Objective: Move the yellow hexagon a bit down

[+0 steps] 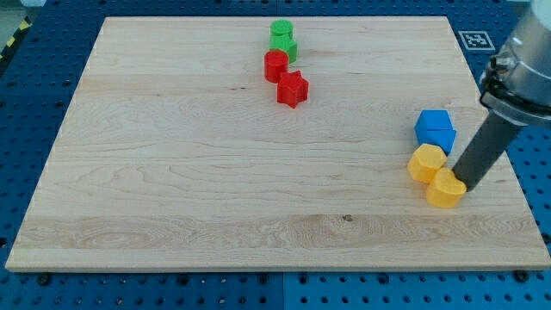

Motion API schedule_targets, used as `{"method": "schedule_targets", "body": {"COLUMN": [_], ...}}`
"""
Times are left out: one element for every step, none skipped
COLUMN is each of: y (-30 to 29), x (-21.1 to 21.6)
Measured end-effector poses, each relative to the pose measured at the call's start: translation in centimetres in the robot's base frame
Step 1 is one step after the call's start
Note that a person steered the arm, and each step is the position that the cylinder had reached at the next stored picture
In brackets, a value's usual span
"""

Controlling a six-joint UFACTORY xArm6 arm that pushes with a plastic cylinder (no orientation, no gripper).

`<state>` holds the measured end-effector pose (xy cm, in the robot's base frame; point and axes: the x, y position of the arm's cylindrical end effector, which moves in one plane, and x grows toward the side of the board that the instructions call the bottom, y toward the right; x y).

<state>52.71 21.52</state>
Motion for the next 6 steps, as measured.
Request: {"method": "schedule_targets", "body": {"y": [-1.3, 0.9, 3.8, 1.0, -5.1, -10.7], "x": [0.0, 0.5, 2.7, 5.4, 6.0, 4.4]}}
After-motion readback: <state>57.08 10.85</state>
